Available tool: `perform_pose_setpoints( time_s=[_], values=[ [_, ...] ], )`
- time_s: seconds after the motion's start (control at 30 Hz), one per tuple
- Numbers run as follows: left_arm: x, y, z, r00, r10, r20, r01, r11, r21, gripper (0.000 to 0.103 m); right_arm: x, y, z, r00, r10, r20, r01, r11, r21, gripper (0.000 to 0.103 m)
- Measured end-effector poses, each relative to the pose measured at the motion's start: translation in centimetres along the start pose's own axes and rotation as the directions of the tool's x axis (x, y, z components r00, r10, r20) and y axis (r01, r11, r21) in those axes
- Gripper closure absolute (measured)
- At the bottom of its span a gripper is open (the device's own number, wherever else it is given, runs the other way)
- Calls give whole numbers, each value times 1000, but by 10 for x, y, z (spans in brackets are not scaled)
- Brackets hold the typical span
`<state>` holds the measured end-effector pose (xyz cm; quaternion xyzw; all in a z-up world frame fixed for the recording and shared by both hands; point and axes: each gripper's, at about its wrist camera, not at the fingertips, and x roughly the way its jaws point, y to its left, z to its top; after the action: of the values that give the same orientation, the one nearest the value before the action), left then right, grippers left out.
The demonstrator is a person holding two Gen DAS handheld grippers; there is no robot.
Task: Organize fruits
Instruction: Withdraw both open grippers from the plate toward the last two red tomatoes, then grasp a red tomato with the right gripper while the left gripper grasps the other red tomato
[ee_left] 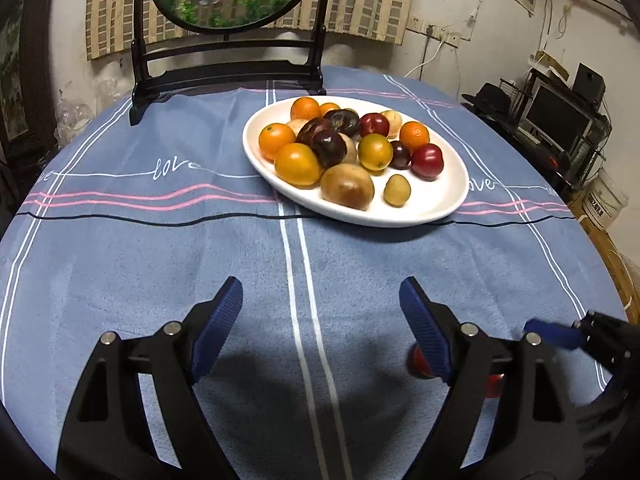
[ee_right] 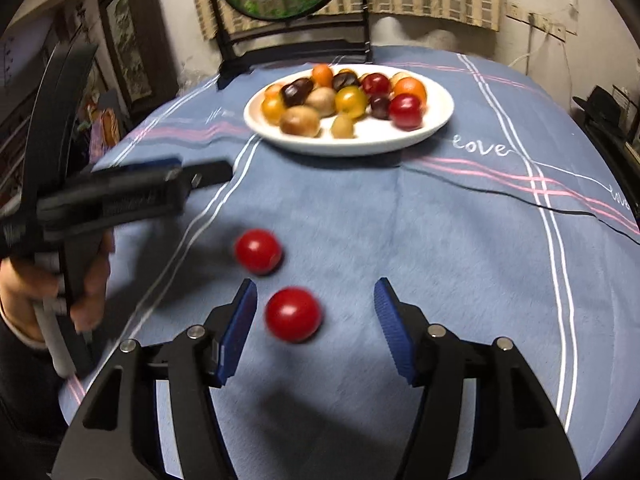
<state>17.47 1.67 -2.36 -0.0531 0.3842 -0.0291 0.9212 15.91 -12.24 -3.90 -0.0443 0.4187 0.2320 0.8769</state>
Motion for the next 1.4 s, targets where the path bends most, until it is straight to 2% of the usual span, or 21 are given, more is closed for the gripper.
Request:
perform_pose_setpoints(
  time_s=[0.23, 0.27, 0.3, 0.33, 0.4, 0.57, 0.73, 0.87, 1.03, 1.13, 1.23, 1.27, 1.4],
  values=[
    [2, -1, -1, 1000, -10, -7, 10, 1000, 9, 20, 18, 16, -2, 996, -60, -59, 58, 998, -38, 41],
    [3, 0, -1, 1000, -13, -9, 13, 1000, 6, 20, 21, 17, -3, 995, -77, -64, 75, 996, -44, 46],
    [3, 1, -1, 1000, -17, -11, 17, 1000, 4, 20, 23, 17, -4, 993, -89, -75, 85, 995, -49, 56],
    [3, 1, -1, 1000, -18, -12, 18, 1000, 3, 20, 23, 18, -5, 993, -89, -74, 85, 995, -52, 57],
    [3, 1, -1, 1000, -20, -14, 21, 1000, 5, 20, 21, 19, -5, 994, -90, -68, 86, 994, -66, 70],
    [4, -6, -3, 999, -42, -25, 43, 999, 28, 20, 11, -6, -3, 996, -81, -34, 82, 996, 24, 70],
    [2, -27, -10, 994, -96, -51, 101, 989, 107, 20, 7, -43, -9, 996, -77, -38, 81, 987, 137, 70],
    [-1, -44, -17, 991, -111, -75, 123, 978, 167, 20, 4, -51, -13, 998, -51, -31, 56, 985, 164, 70],
    [6, -56, -25, 991, -92, -98, 111, 971, 213, 22, 3, -50, -13, 999, -40, -28, 44, 984, 171, 70],
    [12, -58, -28, 989, -84, -125, 110, 970, 217, 38, 2, -51, -14, 999, -34, -25, 38, 984, 174, 70],
    [13, -60, -30, 982, -117, -151, 147, 967, 206, 55, 2, -50, -14, 999, -33, -26, 37, 985, 168, 70],
    [14, -62, -31, 979, -125, -159, 158, 965, 210, 69, 2, -50, -14, 999, -33, -25, 37, 985, 167, 70],
    [13, -75, -34, 984, -97, -151, 138, 948, 288, 72, 2, -49, -15, 999, -33, -24, 37, 986, 164, 70]
  ],
)
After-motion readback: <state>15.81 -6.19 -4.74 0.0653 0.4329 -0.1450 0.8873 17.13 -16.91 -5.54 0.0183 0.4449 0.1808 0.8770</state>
